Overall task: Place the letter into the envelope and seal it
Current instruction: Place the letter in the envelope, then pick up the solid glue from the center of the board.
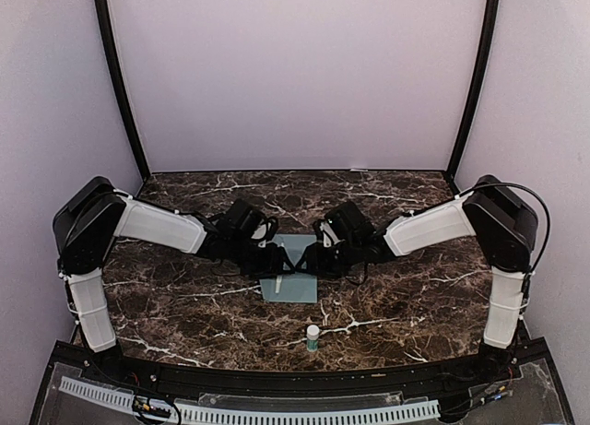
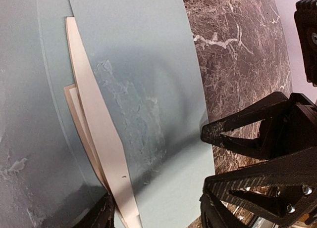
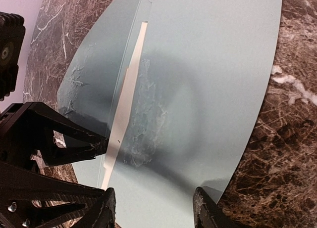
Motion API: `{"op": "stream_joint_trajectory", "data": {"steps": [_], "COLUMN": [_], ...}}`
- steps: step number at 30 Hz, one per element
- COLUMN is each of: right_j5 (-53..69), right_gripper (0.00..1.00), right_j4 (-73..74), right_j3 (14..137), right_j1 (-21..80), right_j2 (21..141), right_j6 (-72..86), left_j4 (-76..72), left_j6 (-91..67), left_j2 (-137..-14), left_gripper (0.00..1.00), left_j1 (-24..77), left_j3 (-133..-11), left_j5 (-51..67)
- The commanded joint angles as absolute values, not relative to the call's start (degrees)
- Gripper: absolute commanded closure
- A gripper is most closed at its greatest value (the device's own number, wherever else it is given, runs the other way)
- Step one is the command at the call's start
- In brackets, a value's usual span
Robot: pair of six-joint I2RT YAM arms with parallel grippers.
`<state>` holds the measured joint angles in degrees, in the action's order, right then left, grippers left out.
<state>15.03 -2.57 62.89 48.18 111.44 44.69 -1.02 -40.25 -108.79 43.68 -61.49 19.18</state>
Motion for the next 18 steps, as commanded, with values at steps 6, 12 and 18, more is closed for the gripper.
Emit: {"op": "stream_joint_trajectory", "data": {"steps": [6,12,18], "right_j5": [12.0,7.3,4.3], "right_gripper": [0.47,0.40,0.30], "right_j4": [-1.2,2.8,9.4], "right_j3": [63.2,61.8,59.5], "right_j1": [48.9,47.6,47.4], "right_j2": [107.9,101.1,92.0], "right_j6": [44.0,42.0,36.9], "left_j4": [1.7,7.1,10.8], "left_j6": [-38.3,-35.1,-35.1], "left_j2": [-101.7,-91.7,-80.1], "left_gripper": [0.39,0.34,0.31], "left_j1": [44.7,44.6,43.3], "left_j3": [-62.5,-64.5,-61.5], "left_j5": [14.1,9.3,7.4]}}
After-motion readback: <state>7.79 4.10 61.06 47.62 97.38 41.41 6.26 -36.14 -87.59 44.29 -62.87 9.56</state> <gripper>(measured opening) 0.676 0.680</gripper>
